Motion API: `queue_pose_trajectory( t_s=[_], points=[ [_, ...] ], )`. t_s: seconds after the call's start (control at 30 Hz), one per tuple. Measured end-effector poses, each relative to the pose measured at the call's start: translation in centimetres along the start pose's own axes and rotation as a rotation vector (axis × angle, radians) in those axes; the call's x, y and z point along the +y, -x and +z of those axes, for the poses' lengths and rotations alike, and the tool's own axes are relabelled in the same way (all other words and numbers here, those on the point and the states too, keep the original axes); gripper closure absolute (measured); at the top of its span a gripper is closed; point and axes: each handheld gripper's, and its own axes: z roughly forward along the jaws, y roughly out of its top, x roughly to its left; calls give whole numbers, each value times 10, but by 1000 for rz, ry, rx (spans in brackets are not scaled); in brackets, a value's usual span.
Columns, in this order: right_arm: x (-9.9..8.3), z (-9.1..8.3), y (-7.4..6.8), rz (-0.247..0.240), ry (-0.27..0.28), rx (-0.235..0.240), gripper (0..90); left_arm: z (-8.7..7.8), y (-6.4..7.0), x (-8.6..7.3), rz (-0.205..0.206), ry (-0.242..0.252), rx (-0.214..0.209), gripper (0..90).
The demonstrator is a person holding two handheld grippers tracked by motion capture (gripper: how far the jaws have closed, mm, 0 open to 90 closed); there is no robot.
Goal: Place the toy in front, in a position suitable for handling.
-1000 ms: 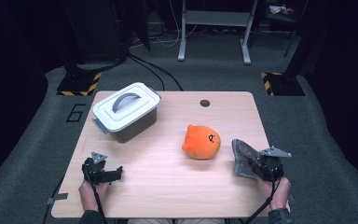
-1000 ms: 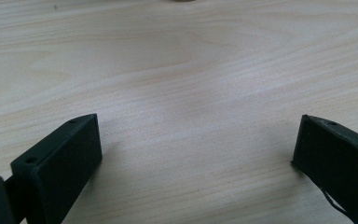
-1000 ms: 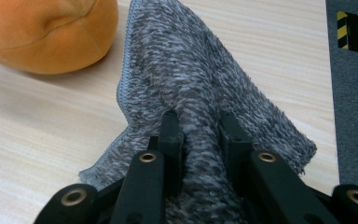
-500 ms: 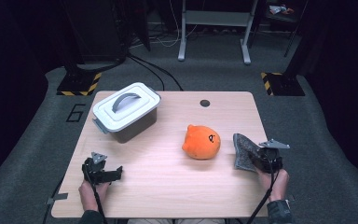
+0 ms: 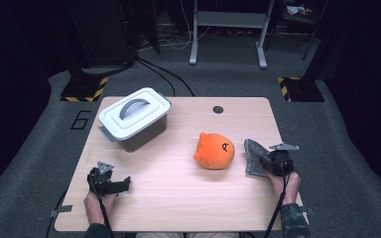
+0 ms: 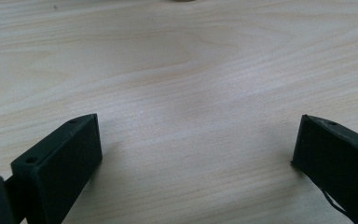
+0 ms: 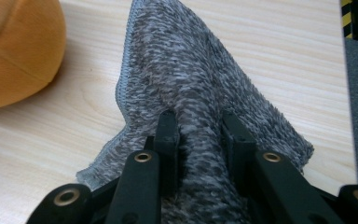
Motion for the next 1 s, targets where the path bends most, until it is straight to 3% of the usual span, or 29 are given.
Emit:
queue_pose_trajectory(
  t_s=[0.2, 0.3, 0.4, 0.5, 0.73, 0.87, 1.0],
  points=[
    [5, 17, -1, -46, -9, 7, 678, 0, 0, 0, 0, 0, 0, 6],
    [7, 21, 0, -42, -18, 11, 629, 0, 0, 0, 0, 0, 0, 6],
    [8, 25, 2, -54, -33, 4, 544, 0, 0, 0, -1, -1, 0, 6],
    [7, 26, 3, -47, -41, 4, 397, 0, 0, 0, -1, 0, 0, 6],
    [4, 1, 5, -24, 21, 26, 140, 0, 0, 0, 0, -1, -1, 6],
    [-7, -17, 3, -11, 36, 52, 90, 0, 0, 0, 0, -1, -1, 7],
    [-24, -28, 0, -9, 40, 31, 38, 0, 0, 0, 0, -1, -2, 7]
  ],
)
